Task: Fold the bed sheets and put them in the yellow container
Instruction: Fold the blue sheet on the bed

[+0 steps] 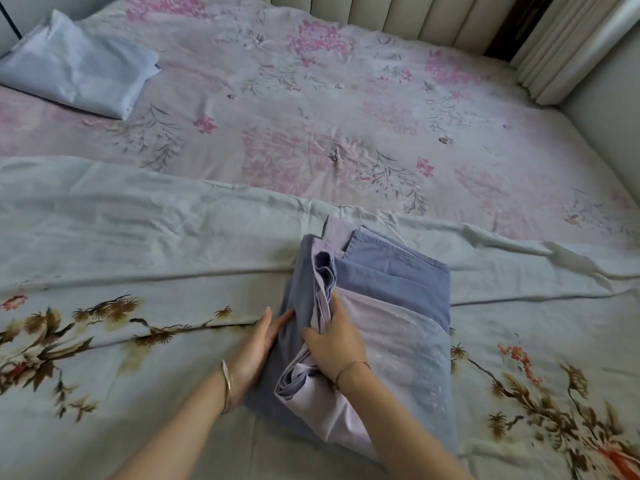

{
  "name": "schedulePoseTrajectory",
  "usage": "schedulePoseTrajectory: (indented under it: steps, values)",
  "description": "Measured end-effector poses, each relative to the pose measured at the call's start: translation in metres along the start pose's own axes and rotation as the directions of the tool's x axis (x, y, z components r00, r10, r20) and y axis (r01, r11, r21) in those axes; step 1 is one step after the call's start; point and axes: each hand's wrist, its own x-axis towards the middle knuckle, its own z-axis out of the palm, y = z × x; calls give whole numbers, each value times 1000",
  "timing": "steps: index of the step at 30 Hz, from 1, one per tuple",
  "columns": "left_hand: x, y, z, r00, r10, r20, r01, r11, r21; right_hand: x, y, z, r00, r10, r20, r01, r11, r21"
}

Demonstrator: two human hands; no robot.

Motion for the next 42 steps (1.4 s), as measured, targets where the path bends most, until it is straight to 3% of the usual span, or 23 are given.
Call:
schedulePoseTrajectory:
  steps: [2,4,6,8,10,16,22,25,27,28,30,32,34,36,38,40,42]
  values:
    - [7,-1,1,996,15,-86,-23,996,-87,-7,0,5,999,-12,30,13,998,-55]
    - [8,1,4,962,20,-271,-19,1000,4,-9,0,12,998,27,59,-16,981,-191]
    - [12,4,0,950,19,-313,18,993,117,-4,-6,13,998,54,19,-45,941,-335]
    - [14,7,-5,962,-114,-248,133,989,62,-5,-14,9,996,88,-3,-81,909,-408]
    - [4,12,-3,966,-220,-134,209,974,-92,-12,-25,0,986,162,48,-134,921,-366]
    - [-25,20,47,983,-151,100,175,935,-309,-11,-33,-65,971,204,127,-181,968,-177]
    - [-27,20,150,930,-130,343,201,962,-183,-9,-14,-162,958,286,26,-274,936,-219]
    - [-21,12,193,901,-177,395,266,946,-183,-18,22,-203,941,335,-50,-339,920,-196]
    - [-17,7,212,922,-162,352,242,950,-195,-25,45,-221,941,321,-104,-331,938,-105]
    - [-16,6,222,955,-134,263,191,961,-202,-31,54,-230,946,299,-125,-306,951,-46]
    - [-15,4,224,999,-2,-46,-8,974,-228,-39,58,-238,967,216,-137,-216,976,15]
    - [-16,7,219,910,171,-377,-268,937,-223,-50,52,-251,986,99,-137,-93,994,51]
    - [-18,19,206,762,335,-554,-465,879,-107,-61,43,-266,991,24,-130,-8,992,123]
    - [-20,31,204,652,477,-590,-562,826,47,-75,43,-290,990,19,-137,13,974,227]
    - [-25,43,209,588,611,-531,-620,761,189,-87,54,-312,992,31,-121,7,953,302]
    - [-28,46,215,586,713,-384,-597,701,390,-95,78,-322,995,88,-51,-64,932,356]
    - [-24,28,222,667,706,-239,-489,657,574,-98,120,-319,984,176,-1,-165,924,345]
